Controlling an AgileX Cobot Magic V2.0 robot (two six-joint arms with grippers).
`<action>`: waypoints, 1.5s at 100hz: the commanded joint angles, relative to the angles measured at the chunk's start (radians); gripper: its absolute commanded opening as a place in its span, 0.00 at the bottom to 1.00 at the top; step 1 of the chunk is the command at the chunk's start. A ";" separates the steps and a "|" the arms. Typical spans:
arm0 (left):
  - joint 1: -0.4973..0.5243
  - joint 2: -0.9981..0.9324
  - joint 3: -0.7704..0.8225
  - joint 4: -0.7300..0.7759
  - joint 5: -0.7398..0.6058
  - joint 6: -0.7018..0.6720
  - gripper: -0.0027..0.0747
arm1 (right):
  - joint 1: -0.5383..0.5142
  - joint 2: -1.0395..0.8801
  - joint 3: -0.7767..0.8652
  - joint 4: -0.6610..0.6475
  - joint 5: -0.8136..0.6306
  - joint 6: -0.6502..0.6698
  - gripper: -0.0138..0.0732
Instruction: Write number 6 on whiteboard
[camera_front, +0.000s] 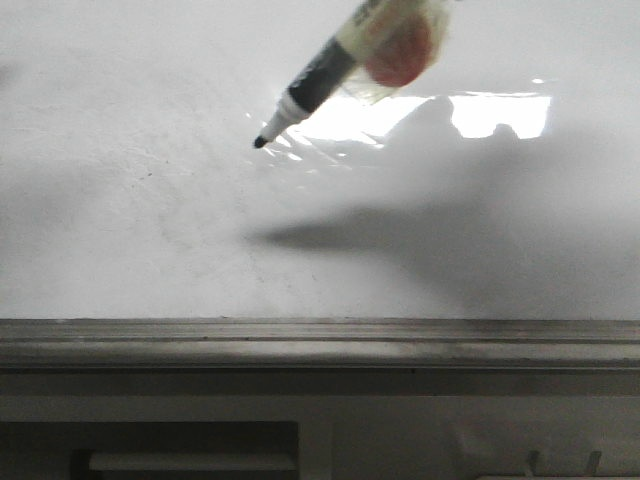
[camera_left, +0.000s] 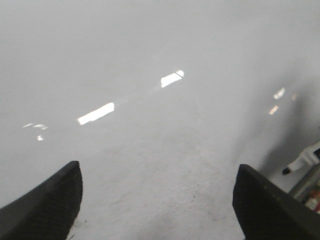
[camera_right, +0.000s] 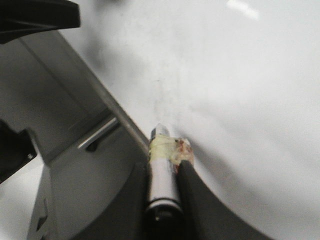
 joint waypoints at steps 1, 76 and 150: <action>0.063 -0.089 0.027 -0.075 -0.067 -0.007 0.72 | 0.001 -0.112 0.076 0.027 -0.195 -0.012 0.11; 0.145 -0.251 0.147 -0.126 -0.169 -0.007 0.63 | 0.001 -0.048 0.213 0.036 -0.490 -0.012 0.11; 0.145 -0.251 0.147 -0.150 -0.168 -0.007 0.63 | -0.032 -0.090 0.198 -0.039 -0.410 0.028 0.11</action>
